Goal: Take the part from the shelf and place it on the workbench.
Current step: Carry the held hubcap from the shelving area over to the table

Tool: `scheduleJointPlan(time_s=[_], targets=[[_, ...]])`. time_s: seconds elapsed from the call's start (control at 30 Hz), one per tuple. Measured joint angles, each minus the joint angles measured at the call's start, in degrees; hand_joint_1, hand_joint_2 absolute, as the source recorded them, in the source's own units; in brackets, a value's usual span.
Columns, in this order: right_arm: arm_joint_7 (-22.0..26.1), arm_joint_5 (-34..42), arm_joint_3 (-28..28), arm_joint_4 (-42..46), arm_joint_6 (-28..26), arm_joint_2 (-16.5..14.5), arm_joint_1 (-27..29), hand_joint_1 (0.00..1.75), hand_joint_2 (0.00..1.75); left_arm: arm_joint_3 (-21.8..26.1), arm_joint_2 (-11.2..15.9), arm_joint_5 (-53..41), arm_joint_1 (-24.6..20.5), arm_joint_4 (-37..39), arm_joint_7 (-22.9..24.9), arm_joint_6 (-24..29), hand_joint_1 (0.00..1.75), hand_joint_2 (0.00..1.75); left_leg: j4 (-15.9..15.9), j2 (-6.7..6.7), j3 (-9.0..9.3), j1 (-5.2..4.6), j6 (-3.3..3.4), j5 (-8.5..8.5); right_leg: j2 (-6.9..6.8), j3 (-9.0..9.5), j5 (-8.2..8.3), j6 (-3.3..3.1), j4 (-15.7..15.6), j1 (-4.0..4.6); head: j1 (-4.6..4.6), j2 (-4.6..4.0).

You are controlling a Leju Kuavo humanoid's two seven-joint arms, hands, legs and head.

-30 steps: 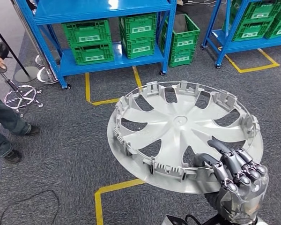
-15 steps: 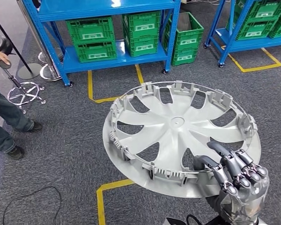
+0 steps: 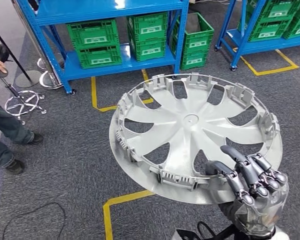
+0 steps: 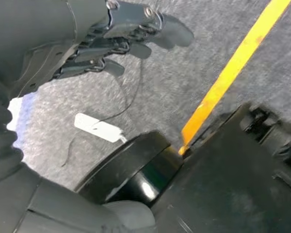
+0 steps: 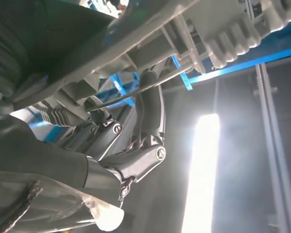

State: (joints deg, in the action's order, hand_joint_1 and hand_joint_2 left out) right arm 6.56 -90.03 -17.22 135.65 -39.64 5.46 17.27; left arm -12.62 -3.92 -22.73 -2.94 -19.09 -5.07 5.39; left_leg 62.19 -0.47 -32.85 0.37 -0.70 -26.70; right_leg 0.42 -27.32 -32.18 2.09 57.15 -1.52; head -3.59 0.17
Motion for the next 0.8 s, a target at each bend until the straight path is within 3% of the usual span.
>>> scheduleJointPlan(time_s=[0.07,0.13,0.23,0.27,0.3,0.33,0.4,0.43,0.47,0.53,0.6,0.63,0.7,0.77,0.8], targets=[[0.0,0.0,0.0,0.3,0.0,0.0,-0.2,1.75,1.75,0.2,-0.1,0.1,-0.1,0.0,0.0,0.0,0.00,1.75,-1.8,0.07,0.68,0.08,1.03,-1.16,0.05,-0.19,0.07,0.48,0.5,0.02,-0.09,-0.01],[0.1,0.0,0.0,0.4,0.0,0.0,-0.3,1.75,1.75,0.5,-0.1,0.1,-0.2,0.0,0.0,0.1,0.00,1.75,-3.7,-0.02,1.86,0.21,1.95,-2.06,-0.13,-2.20,-0.77,0.78,3.4,0.03,-0.38,-0.02],[0.1,0.0,0.0,0.5,0.0,0.0,-0.5,1.75,1.75,0.9,-0.2,0.1,-0.1,0.0,0.0,0.1,0.00,1.75,-4.4,-0.04,2.85,-0.04,2.73,-2.68,-0.22,-9.24,-3.65,0.81,13.9,0.25,-0.74,-0.02],[0.1,0.0,0.0,0.5,0.0,0.0,-0.5,1.75,1.75,0.9,-0.2,0.1,0.0,0.0,0.0,0.1,0.00,1.75,-4.4,-0.01,3.21,-0.20,2.91,-3.00,-0.23,-11.45,-3.72,0.76,16.5,0.31,-0.75,-0.02],[0.1,0.0,0.0,0.5,0.0,0.0,-0.5,1.75,1.75,1.0,-0.2,0.1,0.0,0.0,0.0,0.1,0.00,1.75,-4.4,0.00,3.73,-0.34,3.02,-3.38,-0.22,-12.81,-2.70,0.65,17.2,0.37,-0.76,-0.02],[0.1,0.0,0.0,0.5,0.0,0.0,-0.5,1.75,1.75,1.0,-0.3,0.1,0.0,0.0,0.0,0.1,0.00,1.75,-4.4,-0.03,4.36,-0.47,3.07,-3.87,-0.23,-13.09,-0.55,0.47,15.8,0.42,-0.77,-0.02],[0.2,0.0,0.0,0.4,0.0,0.0,-0.7,1.75,1.75,1.1,-0.3,0.3,0.1,0.0,-0.1,0.2,0.00,1.75,-4.5,-0.06,5.73,-0.64,2.96,-5.00,-0.36,-11.42,4.79,-0.07,9.1,0.62,-0.72,-0.02],[0.3,0.0,0.0,0.2,0.0,0.0,-1.1,1.75,1.75,1.2,-0.3,0.4,0.2,0.0,-0.2,0.2,0.00,1.75,-4.6,-0.04,6.19,-0.70,2.75,-5.52,-0.52,-10.48,5.74,-0.33,6.0,0.84,-0.60,-0.02],[0.3,0.0,0.0,0.0,0.0,0.0,-1.5,1.75,1.75,1.2,-0.3,0.6,0.2,0.0,-0.2,0.3,0.00,1.75,-4.7,0.07,6.45,-0.71,2.43,-6.01,-0.66,-9.63,5.84,-0.64,3.9,1.08,-0.51,-0.01],[0.4,0.0,0.0,-0.2,0.0,-0.1,-2.0,1.75,1.75,1.4,-0.3,0.7,0.3,0.0,-0.3,0.3,0.00,1.75,-4.8,0.31,7.28,-0.73,1.67,-6.44,-0.68,-8.77,4.48,-1.29,2.3,1.39,-0.36,-0.01],[0.5,0.0,0.0,-0.3,0.0,-0.3,-2.1,1.75,1.75,1.4,-0.3,0.7,0.3,0.0,-0.3,0.3,0.00,1.75,-3.1,0.40,7.50,-0.70,1.08,-6.10,-0.45,-7.06,4.31,-2.00,1.6,1.13,-0.37,-0.01],[0.5,0.0,0.0,-0.3,0.0,-0.4,-2.2,1.75,1.75,1.5,-0.3,0.7,0.2,0.0,-0.4,0.3,0.00,1.75,-0.7,0.39,6.34,-0.66,0.79,-5.73,-0.44,-5.85,3.97,-2.28,1.4,0.98,-0.28,-0.01],[0.6,0.0,0.0,-0.5,0.0,-0.6,-2.4,1.75,1.75,1.5,-0.3,0.7,0.1,0.0,-0.4,0.4,0.00,1.75,6.9,0.37,1.43,-0.51,0.21,-6.15,-0.49,-3.89,2.74,-2.61,1.2,0.82,-0.06,-0.02],[0.6,0.0,0.0,-0.6,0.0,-0.8,-2.5,1.75,1.75,1.5,-0.2,0.8,0.2,0.0,-0.5,0.5,0.00,1.75,12.4,0.38,-4.14,-0.33,-0.11,-9.62,-0.37,-1.97,1.34,-2.66,1.1,0.80,0.03,-0.02],[0.6,0.0,0.0,-0.6,0.0,-0.9,-2.6,1.75,1.75,1.6,-0.2,0.8,0.3,0.0,-0.5,0.5,0.00,1.75,13.2,0.38,-6.13,-0.30,-0.13,-11.70,-0.27,-0.82,0.58,-2.58,1.0,0.79,0.05,-0.02]])
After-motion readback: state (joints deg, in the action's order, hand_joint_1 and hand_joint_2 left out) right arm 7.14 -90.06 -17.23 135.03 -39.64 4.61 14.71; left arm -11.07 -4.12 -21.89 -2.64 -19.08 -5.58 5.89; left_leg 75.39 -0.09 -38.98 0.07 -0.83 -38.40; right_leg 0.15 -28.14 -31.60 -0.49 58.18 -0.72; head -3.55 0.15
